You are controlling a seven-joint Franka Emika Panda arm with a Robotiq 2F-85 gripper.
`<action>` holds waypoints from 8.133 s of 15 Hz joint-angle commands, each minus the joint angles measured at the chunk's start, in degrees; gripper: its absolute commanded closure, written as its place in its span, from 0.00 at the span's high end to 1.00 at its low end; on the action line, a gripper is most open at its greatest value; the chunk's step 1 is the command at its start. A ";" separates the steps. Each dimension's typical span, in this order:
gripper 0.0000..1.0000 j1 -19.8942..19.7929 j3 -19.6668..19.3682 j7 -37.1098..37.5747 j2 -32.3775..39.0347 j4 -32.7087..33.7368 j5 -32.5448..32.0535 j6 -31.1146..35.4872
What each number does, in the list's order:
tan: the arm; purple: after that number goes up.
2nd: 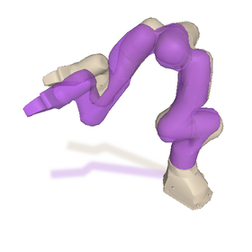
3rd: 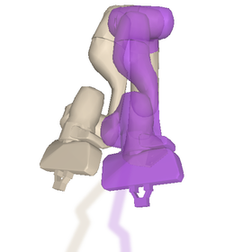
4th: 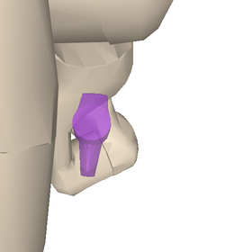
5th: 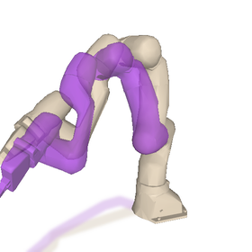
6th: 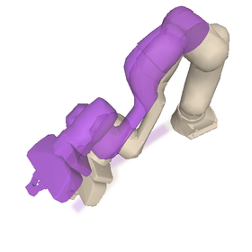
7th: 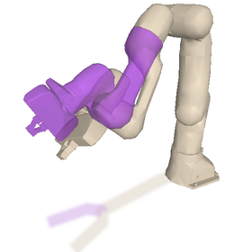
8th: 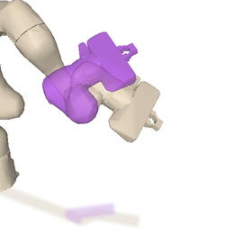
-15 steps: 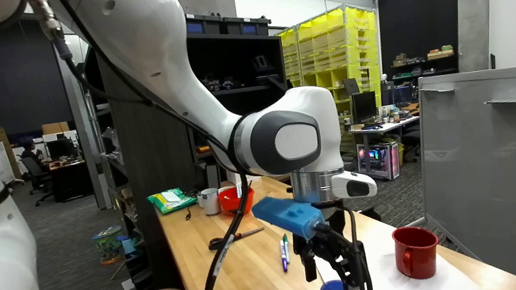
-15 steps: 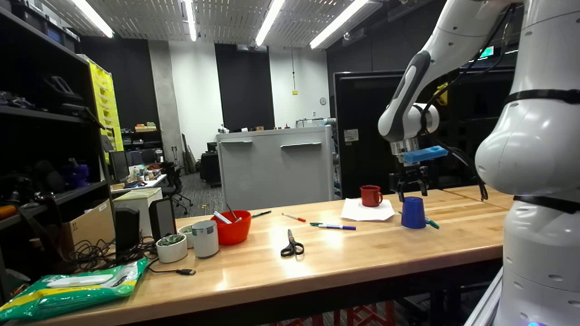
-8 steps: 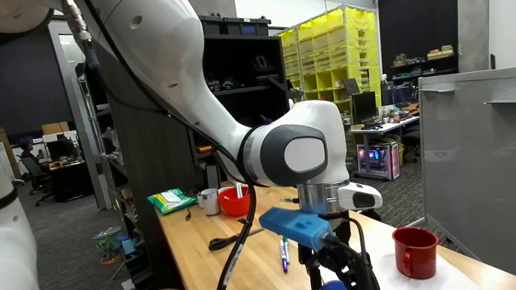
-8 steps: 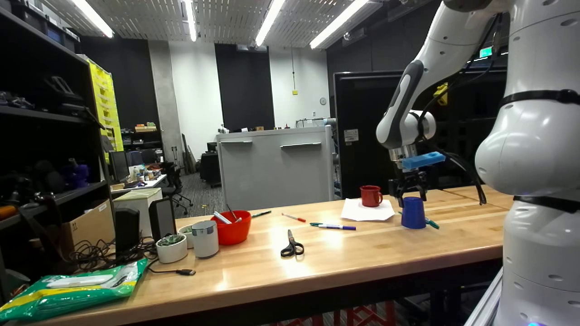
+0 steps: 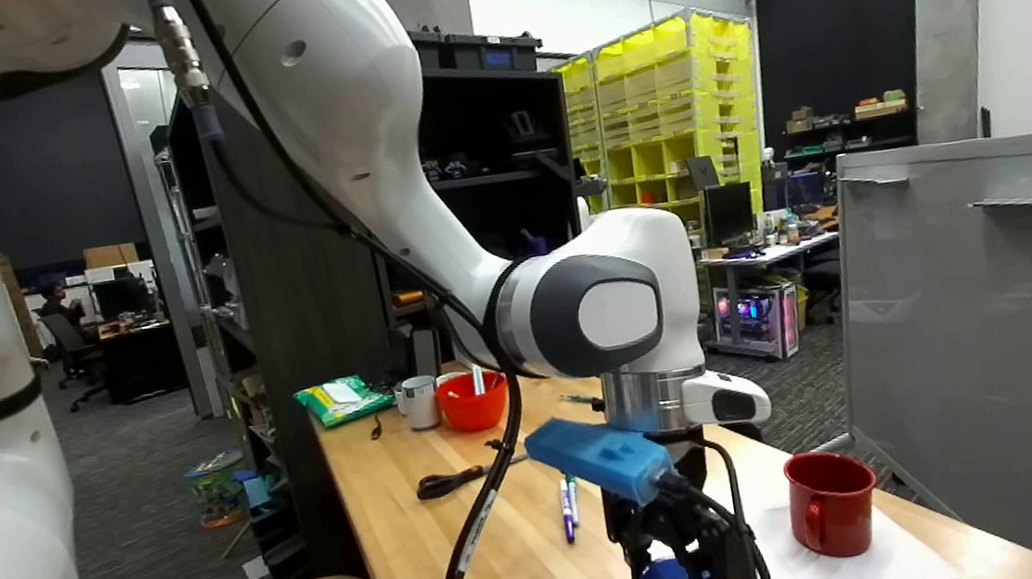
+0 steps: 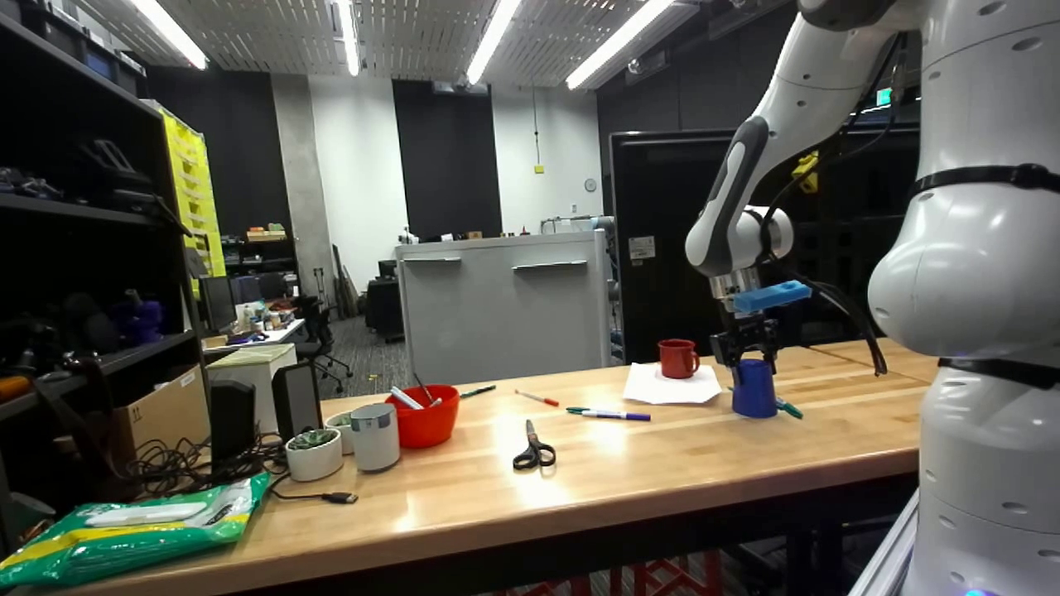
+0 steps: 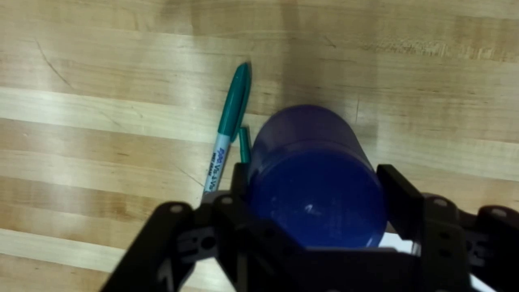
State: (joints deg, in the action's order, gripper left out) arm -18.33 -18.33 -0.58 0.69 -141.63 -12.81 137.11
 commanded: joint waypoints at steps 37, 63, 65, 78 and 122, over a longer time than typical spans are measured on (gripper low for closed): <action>0.52 18.30 18.24 -17.55 1.30 10.14 7.42 -13.80; 1.00 18.66 19.04 -31.49 -4.98 4.57 -0.63 -12.15; 1.00 18.81 18.87 -36.85 -4.98 5.47 -0.13 -15.05; 1.00 18.01 18.08 -24.29 -4.16 7.42 -0.31 -16.26; 0.50 19.22 18.97 1.82 5.13 7.30 4.92 -6.80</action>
State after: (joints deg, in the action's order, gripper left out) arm -0.02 0.38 -0.99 5.70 -134.11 -6.57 129.56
